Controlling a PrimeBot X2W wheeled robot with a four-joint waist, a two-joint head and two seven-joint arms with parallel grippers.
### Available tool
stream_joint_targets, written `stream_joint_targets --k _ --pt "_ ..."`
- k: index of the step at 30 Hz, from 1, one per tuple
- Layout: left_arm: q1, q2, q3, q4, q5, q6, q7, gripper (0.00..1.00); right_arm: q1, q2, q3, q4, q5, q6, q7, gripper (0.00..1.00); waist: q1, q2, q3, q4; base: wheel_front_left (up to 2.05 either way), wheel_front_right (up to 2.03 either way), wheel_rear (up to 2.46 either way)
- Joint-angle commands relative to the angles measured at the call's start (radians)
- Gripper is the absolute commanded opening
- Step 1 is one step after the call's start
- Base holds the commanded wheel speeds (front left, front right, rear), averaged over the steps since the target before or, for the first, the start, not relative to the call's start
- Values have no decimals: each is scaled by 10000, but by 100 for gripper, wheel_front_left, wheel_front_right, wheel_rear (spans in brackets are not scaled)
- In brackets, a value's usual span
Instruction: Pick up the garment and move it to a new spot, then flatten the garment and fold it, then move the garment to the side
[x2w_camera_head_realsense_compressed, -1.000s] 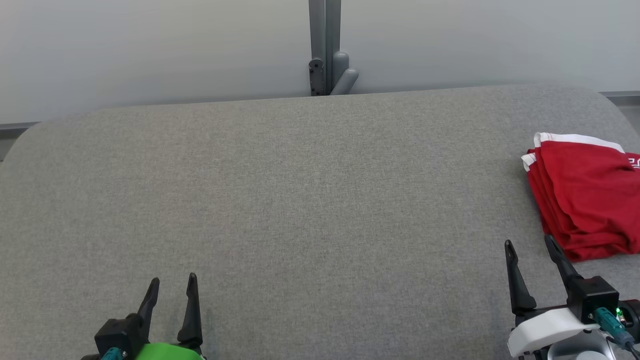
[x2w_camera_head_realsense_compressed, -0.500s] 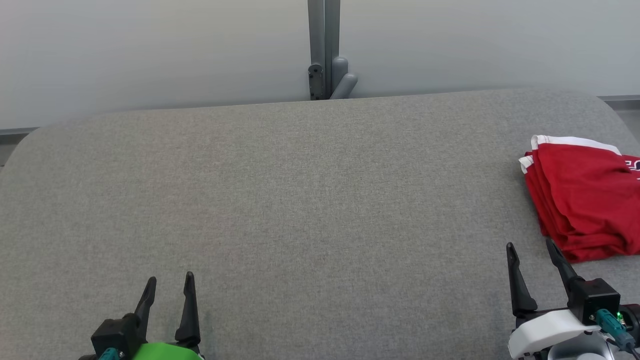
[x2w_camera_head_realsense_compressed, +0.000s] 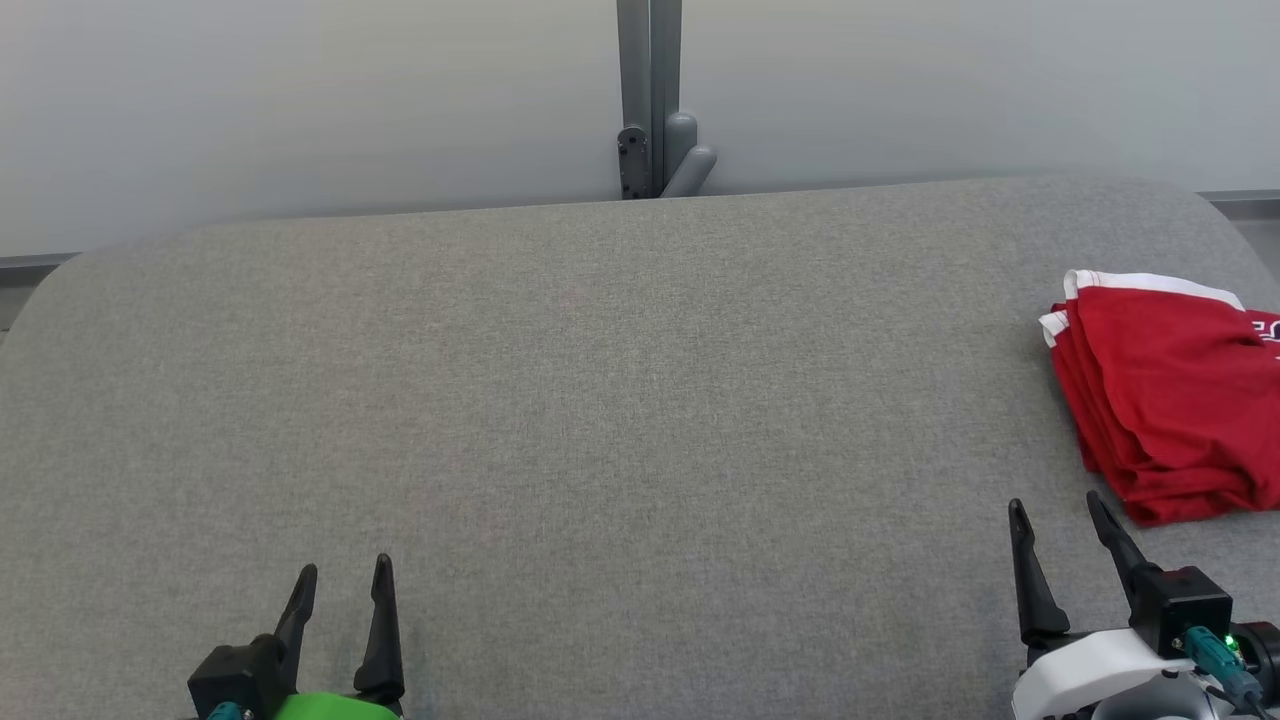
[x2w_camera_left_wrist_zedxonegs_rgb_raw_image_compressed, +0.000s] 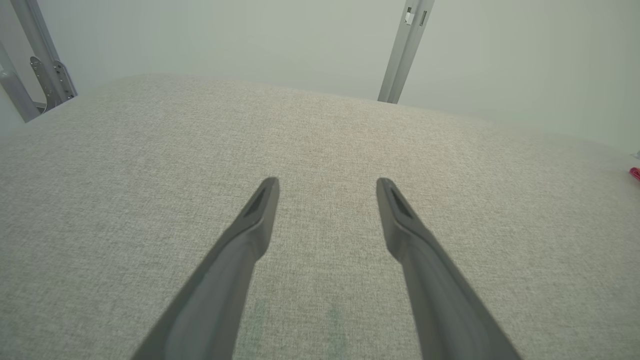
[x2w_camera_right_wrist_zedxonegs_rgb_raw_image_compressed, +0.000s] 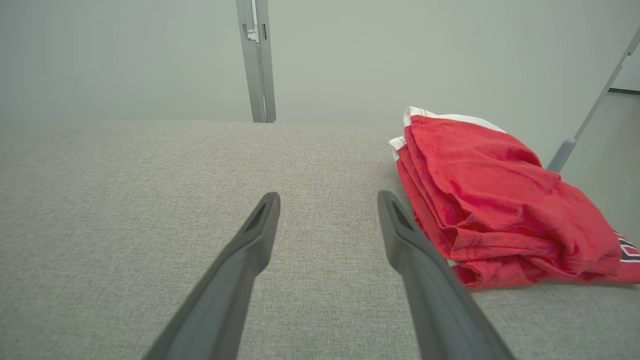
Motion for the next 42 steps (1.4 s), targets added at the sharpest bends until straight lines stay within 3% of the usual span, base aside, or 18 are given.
stream_joint_targets --k 1,11,12,17,42 --pt "-77 25 42 -169 -3 1 -19 100 -66 -55 -20 -145 -5 -3 -10 100 0 0 0 1 0 0 0" --pt "-72 29 47 -192 -4 6 -22 100 -60 -53 -4 -174 -37 -4 -13 100 0 0 -4 3 0 0 0" --pt "-2 0 4 -13 -5 -1 -1 0 5 8 6 -4 2 0 0 0 0 0 -3 3 0 0 0" --pt "22 -17 -13 356 -161 -3 106 0 56 141 -19 406 176 0 119 0 0 0 -4 3 0 0 0" --pt "-521 2 432 -2 -4493 -89 1280 0 -483 118 -70 353 5313 -3 1283 0 0 0 -13 -15 0 0 0"
